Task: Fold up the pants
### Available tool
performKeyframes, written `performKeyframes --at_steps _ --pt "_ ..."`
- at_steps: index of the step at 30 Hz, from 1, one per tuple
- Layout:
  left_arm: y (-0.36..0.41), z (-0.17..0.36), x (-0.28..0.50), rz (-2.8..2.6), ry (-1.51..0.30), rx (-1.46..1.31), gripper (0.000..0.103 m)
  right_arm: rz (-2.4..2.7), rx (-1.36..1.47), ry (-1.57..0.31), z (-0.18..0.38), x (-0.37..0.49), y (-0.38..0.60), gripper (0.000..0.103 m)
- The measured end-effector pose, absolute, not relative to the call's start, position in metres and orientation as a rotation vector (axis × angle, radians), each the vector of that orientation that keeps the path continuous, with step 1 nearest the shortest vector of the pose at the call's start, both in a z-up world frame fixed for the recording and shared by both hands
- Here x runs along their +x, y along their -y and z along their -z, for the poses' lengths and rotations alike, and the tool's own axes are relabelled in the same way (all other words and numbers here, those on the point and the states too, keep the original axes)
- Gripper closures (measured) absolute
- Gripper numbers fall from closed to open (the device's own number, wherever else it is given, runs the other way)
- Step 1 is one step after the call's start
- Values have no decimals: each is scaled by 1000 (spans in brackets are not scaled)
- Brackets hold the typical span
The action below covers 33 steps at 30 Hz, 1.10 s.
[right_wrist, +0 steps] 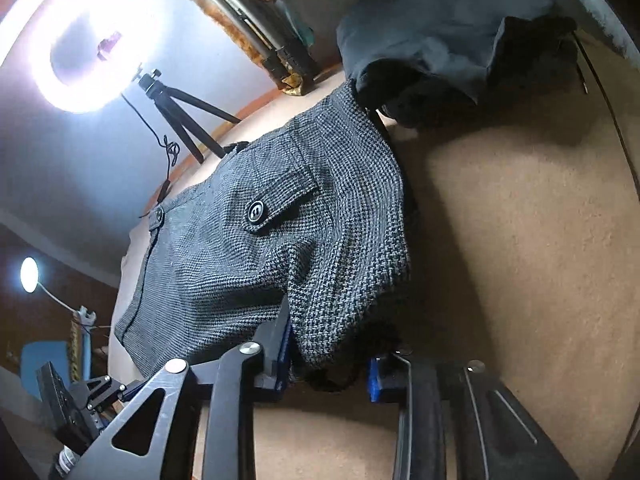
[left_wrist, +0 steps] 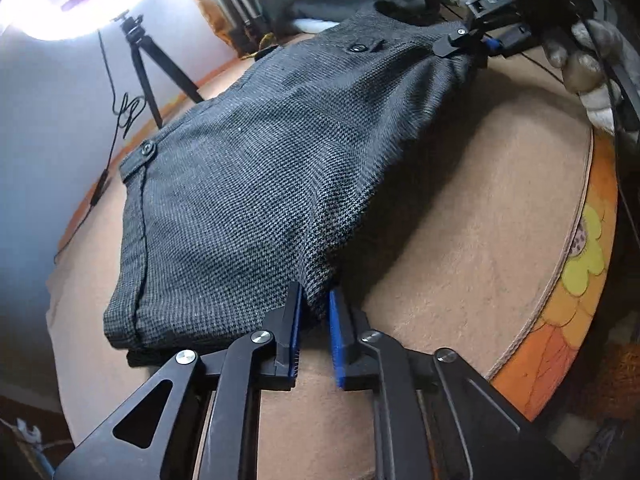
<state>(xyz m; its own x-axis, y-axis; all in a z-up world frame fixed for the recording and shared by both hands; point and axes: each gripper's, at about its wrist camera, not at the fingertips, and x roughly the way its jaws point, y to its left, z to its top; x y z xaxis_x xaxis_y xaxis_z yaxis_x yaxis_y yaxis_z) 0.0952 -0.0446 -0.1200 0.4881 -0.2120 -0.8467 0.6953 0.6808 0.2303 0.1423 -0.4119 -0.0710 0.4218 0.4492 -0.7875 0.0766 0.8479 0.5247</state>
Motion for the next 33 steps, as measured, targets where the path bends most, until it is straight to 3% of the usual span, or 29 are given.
performKeyframes --at_steps 2,6,13,22,25,27,29,33 --pt "40 115 95 596 -911 590 87 -275 571 -1133 72 141 416 44" --pt "26 94 93 588 -892 529 86 -306 653 -1115 77 131 430 34" --pt "29 54 116 508 -817 387 85 -249 764 -1079 83 129 450 34" --pt "88 66 168 443 -817 295 85 -177 720 -1058 86 139 425 35" --pt "105 77 182 428 -820 311 85 -163 724 -1052 87 141 422 44" --pt "113 84 191 414 -823 317 85 -152 720 -1051 86 142 424 57" --pt "118 91 199 402 -822 308 85 -144 724 -1054 86 143 427 64" --pt "122 102 210 377 -830 319 85 -146 691 -1058 84 143 428 70"
